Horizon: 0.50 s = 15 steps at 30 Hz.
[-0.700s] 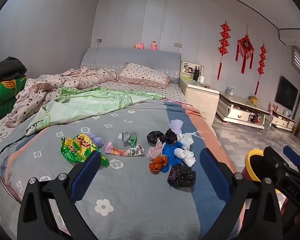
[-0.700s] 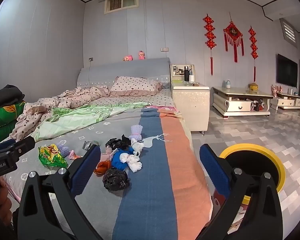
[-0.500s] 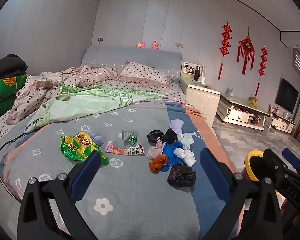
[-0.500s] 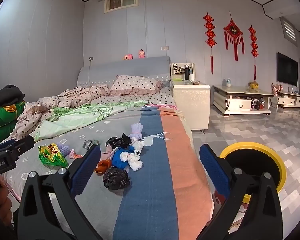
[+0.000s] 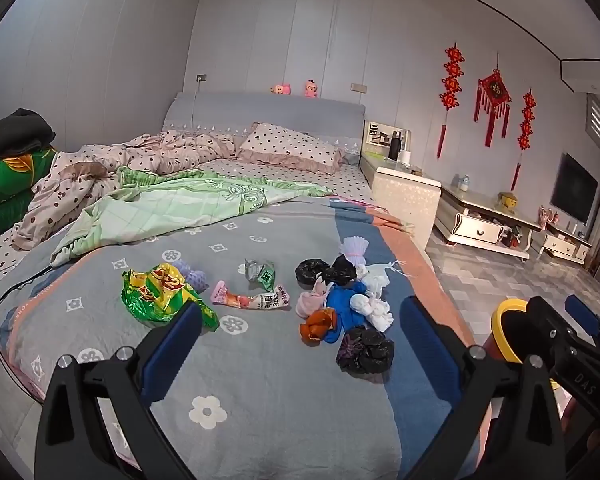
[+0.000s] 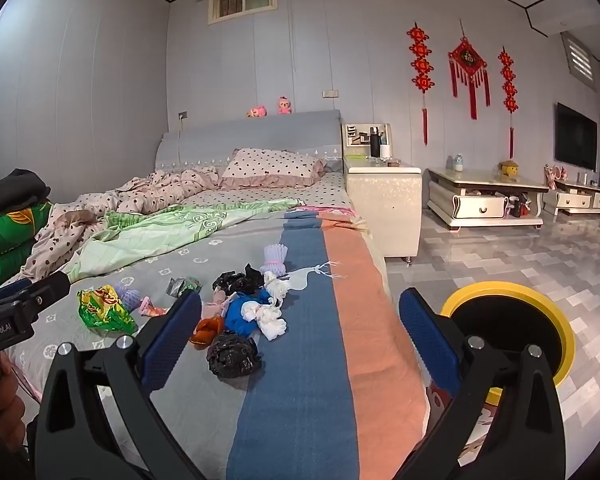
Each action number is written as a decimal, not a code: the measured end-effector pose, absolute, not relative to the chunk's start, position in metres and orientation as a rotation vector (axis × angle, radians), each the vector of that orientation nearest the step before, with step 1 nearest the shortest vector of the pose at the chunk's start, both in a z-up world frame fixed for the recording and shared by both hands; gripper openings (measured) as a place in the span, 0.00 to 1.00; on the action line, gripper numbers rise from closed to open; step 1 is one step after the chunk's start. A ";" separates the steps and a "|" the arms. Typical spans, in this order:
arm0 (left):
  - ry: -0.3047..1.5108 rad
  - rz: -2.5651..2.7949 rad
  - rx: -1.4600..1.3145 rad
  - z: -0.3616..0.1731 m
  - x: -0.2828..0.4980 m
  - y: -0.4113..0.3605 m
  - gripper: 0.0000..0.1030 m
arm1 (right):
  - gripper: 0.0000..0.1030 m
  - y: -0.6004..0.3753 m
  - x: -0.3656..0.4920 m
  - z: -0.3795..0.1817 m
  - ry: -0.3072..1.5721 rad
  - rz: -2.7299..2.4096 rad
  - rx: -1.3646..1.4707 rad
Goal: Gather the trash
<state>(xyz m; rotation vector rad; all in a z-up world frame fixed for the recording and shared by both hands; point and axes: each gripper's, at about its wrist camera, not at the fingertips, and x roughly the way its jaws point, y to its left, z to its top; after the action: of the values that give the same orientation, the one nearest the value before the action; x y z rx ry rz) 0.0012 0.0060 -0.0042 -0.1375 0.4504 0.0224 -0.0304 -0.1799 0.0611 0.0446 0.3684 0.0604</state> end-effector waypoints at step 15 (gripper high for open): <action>0.453 0.023 -0.135 -0.003 0.001 0.004 0.93 | 0.92 -0.175 -0.031 0.056 0.371 0.060 0.046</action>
<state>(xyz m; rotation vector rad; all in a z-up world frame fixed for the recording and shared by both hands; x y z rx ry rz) 0.0014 0.0042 -0.0029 -0.1352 0.4531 0.0227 -0.0308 -0.1749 0.0559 0.0461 0.3706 0.0598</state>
